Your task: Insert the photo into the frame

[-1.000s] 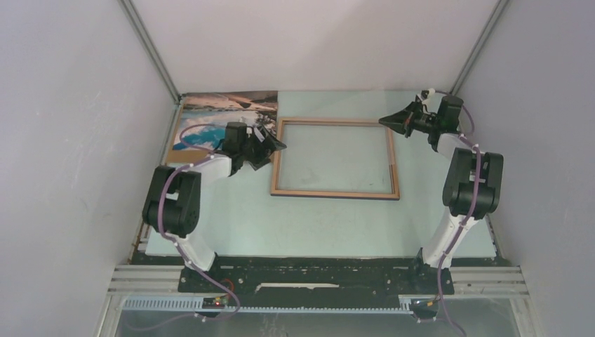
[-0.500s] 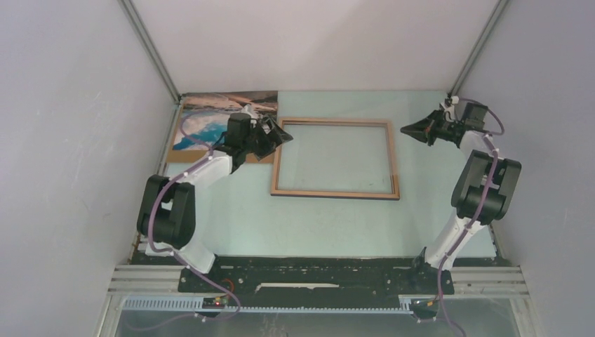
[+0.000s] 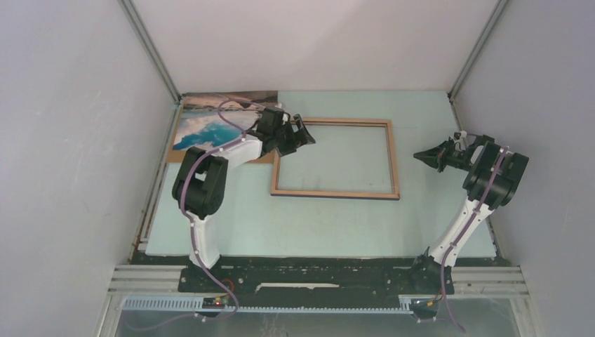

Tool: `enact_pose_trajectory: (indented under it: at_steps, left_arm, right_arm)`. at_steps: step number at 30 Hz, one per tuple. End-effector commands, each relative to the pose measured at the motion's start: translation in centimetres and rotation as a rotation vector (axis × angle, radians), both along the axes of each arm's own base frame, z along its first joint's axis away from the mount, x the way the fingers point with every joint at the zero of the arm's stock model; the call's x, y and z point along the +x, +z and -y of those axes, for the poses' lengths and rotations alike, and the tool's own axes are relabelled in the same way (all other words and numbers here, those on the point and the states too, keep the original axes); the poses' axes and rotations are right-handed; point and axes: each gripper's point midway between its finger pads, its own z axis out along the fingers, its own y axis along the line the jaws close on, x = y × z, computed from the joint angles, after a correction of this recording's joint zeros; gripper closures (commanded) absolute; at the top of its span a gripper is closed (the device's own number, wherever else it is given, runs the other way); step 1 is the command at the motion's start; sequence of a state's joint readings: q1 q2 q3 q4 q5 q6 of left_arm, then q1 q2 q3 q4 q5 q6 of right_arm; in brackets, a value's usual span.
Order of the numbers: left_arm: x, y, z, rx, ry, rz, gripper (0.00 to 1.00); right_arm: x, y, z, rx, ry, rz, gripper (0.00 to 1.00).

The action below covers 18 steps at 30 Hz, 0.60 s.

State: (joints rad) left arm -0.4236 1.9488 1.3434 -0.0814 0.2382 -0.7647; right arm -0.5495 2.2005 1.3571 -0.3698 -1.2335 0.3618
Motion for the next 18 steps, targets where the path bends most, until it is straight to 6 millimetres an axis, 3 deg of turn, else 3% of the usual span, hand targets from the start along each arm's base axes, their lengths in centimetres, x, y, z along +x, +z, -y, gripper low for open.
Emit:
enact_pose_trajectory:
  at_steps: [1,6,14,18]
  left_arm:
    - [1.6,0.3,0.0,0.041,-0.003,0.03,0.06]
    - [2.1,-0.7,0.5,0.053,-0.028,0.002,0.06]
    - [2.1,-1.5,1.2,0.018,-0.036,-0.027,0.05]
    - [2.0,-2.2,1.2,0.02,-0.034,-0.044,0.05]
  right_arm:
    - [0.3,-0.3,1.9,-0.03,-0.025,0.03,1.0]
    - [0.3,-0.7,2.3,-0.034,-0.039,0.029,0.97]
    - [-0.2,-1.4,2.5,-0.094,-0.066,-0.001,0.65]
    - [-1.5,-1.4,2.4,-0.187,-0.081,-0.078,0.62]
